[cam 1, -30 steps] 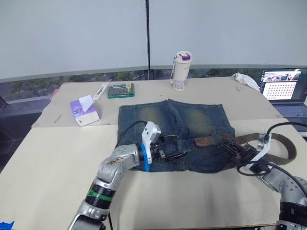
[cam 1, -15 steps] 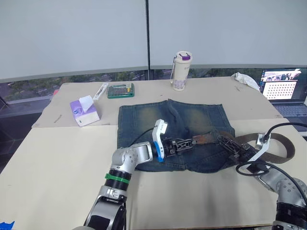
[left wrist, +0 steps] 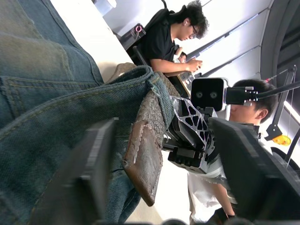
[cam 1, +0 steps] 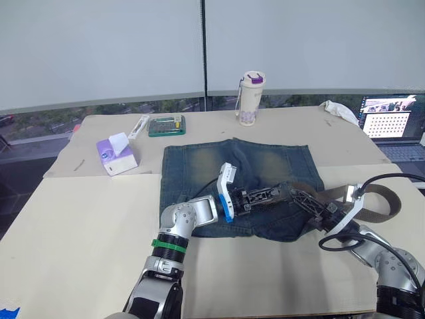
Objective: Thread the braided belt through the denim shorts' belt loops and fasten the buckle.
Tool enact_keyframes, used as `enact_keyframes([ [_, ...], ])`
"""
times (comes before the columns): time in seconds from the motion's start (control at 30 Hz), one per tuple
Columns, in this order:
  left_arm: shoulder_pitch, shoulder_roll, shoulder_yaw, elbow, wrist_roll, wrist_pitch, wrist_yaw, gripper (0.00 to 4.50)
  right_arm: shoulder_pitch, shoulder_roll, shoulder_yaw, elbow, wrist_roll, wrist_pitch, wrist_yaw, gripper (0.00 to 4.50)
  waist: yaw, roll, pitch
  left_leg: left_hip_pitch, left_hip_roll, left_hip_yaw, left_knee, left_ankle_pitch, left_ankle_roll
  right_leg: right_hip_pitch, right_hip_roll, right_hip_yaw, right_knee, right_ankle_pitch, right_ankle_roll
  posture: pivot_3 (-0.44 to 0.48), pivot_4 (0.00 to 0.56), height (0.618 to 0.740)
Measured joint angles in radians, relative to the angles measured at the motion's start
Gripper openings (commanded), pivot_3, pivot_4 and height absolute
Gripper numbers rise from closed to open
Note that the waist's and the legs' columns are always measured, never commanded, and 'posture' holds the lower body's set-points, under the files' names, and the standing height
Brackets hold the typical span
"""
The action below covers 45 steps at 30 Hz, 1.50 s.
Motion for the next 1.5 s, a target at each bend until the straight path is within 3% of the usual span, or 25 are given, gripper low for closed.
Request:
enact_keyframes([
  [0.17, 0.000, 0.007, -0.008, 0.000, 0.005, -0.002, -0.002, 0.33, -0.001, 0.000, 0.000, 0.002, -0.019, -0.025, -0.009, 0.00, 0.000, 0.000, 0.000, 0.000, 0.000, 0.000, 0.000, 0.000, 0.000, 0.000, 0.000, 0.000, 0.000, 0.000, 0.000, 0.000, 0.150, 0.740],
  [0.2, 0.000, 0.009, -0.011, 0.000, 0.008, -0.004, -0.002, 0.01, -0.003, 0.001, 0.000, 0.007, -0.021, -0.034, -0.013, 0.36, 0.000, 0.000, 0.000, 0.000, 0.000, 0.000, 0.000, 0.000, 0.000, 0.000, 0.000, 0.000, 0.000, 0.000, 0.000, 0.000, 0.150, 0.740],
  [0.53, 0.011, 0.097, -0.050, 0.027, 0.080, -0.043, -0.024, 0.00, 0.085, -0.115, -0.052, 0.081, -0.087, -0.076, 0.023, 3.66, -0.001, 0.000, 0.000, 0.000, -0.002, 0.000, 0.000, 0.000, 0.000, 0.000, 0.000, 0.001, 0.000, 0.000, 0.000, 0.000, 0.150, 0.740],
  [0.7, 0.022, 0.152, -0.050, 0.026, 0.091, -0.040, -0.040, 0.00, 0.138, -0.138, -0.111, 0.055, -0.049, -0.066, 0.052, 3.66, 0.000, 0.000, 0.000, 0.000, -0.002, 0.000, 0.000, 0.000, 0.000, 0.000, 0.000, 0.001, 0.000, 0.000, 0.001, 0.000, 0.150, 0.740],
  [0.83, 0.048, 0.219, -0.043, -0.036, 0.067, 0.012, -0.060, 0.00, 0.207, -0.115, -0.109, -0.092, 0.031, -0.014, 0.044, 3.66, -0.003, 0.000, 0.000, 0.000, 0.001, 0.000, -0.001, 0.000, 0.000, 0.000, 0.000, 0.001, 0.000, 0.000, 0.001, 0.000, 0.150, 0.740],
  [1.07, 0.122, 0.350, -0.040, -0.164, 0.034, 0.081, -0.107, 0.00, 0.208, -0.010, 0.089, -0.349, 0.063, 0.015, -0.103, 3.66, -0.013, 0.002, -0.001, 0.001, 0.003, -0.001, -0.001, -0.001, -0.002, -0.001, 0.000, 0.001, 0.000, -0.001, 0.001, 0.000, 0.150, 0.740],
  [1.23, 0.131, 0.326, -0.041, -0.164, 0.028, 0.085, -0.099, 0.00, 0.165, 0.049, 0.224, -0.392, -0.053, -0.044, -0.189, 3.66, 0.002, 0.001, -0.003, 0.001, -0.001, -0.002, 0.000, -0.001, -0.002, -0.001, -0.001, 0.000, -0.001, -0.001, 0.001, 0.000, 0.150, 0.740],
  [1.5, 0.113, 0.195, -0.052, -0.134, 0.033, 0.061, -0.042, 0.00, 0.208, 0.010, 0.269, -0.389, -0.138, -0.082, -0.163, 3.66, 0.001, -0.001, -0.002, 0.001, -0.002, -0.003, 0.000, -0.001, -0.002, -0.001, -0.001, 0.000, -0.001, -0.001, 0.002, 0.000, 0.150, 0.740],
])
